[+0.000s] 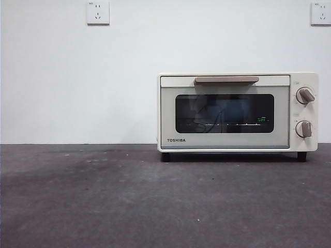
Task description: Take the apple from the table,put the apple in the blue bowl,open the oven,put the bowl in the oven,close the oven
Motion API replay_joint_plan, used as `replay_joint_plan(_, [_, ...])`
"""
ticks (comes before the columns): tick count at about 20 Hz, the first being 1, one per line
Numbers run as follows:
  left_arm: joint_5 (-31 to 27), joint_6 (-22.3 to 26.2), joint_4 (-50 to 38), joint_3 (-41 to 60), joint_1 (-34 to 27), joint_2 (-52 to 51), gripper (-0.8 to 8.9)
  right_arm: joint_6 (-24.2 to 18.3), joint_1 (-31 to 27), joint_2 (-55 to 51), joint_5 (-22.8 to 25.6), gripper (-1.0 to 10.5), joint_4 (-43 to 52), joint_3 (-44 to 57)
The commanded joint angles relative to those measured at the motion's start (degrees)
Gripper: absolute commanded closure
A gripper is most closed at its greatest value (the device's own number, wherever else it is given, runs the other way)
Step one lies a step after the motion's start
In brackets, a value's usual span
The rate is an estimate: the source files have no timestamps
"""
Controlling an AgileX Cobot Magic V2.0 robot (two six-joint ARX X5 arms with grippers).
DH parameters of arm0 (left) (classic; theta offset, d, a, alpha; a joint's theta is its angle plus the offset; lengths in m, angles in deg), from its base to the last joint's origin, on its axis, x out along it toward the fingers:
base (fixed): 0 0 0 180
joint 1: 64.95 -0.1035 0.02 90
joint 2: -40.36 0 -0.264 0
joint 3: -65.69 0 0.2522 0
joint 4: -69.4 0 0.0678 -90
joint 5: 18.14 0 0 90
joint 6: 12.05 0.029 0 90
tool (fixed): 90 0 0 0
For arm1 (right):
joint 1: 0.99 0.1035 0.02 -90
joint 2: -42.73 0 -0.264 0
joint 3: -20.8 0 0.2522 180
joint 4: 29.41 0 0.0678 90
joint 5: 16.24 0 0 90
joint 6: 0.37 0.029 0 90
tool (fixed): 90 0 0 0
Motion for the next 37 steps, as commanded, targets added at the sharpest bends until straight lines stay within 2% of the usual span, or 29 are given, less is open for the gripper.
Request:
replay_joint_plan(1, [-0.11, 2.05, 1.7, 0.11, -0.28, -2.23, 8.17, 0.39, 0.04, 1.4, 0.24, 9.5, -1.31, 0.04])
replay_joint_plan(9, [-0.2, 2.16, 1.44, 0.11, -0.24, -3.96, 8.17, 0.39, 0.04, 6.54, 0.24, 9.5, -1.31, 0.04])
replay_joint_plan(15, [-7.28, 16.81, -2.14, 0.37, -0.42, -3.61, 8.17, 0.42, 0.04, 11.76, 0.24, 9.5, -1.31, 0.04])
replay_joint_plan(18, [-7.96, 21.14, -6.91, 0.94, -2.14, -3.91, 8.17, 0.39, 0.04, 14.53, 0.24, 9.5, -1.31, 0.04])
replay_joint_plan(20, [-5.55, 21.84, -10.99, 2.4, -3.54, -5.38, 8.17, 0.39, 0.04, 17.07, 0.24, 9.5, -1.29, 0.04])
replay_joint_plan(22, [-2.34, 21.88, -17.42, 7.1, -5.35, -8.96, 8.17, 0.39, 0.04, 20.24, 0.24, 9.5, -1.29, 0.04])
replay_joint_plan(24, [-2.45, 22.21, -24.46, 15.06, -7.52, -14.19, 8.17, 0.39, 0.02, 23.45, 0.24, 9.5, -1.29, 0.04])
replay_joint_plan(30, [-2.43, 21.97, -39.8, 46.95, -14.47, -33.79, 8.17, 0.39, 0.02, 31.3, 0.24, 9.5, -1.27, 0.04])
replay_joint_plan(34, [-4.07, 18.12, -43.98, 62.8, -16.0, -45.2, 8.17, 0.42, 0.02, 34.05, 0.24, 9.5, -0.7, 0.04])
replay_joint_plan(37, [-5.92, 15.06, -44.68, 68.94, -16.0, -49.62, 8.17, 0.42, 0.02, 34.32, 0.22, 9.5, 3.28, 0.04])
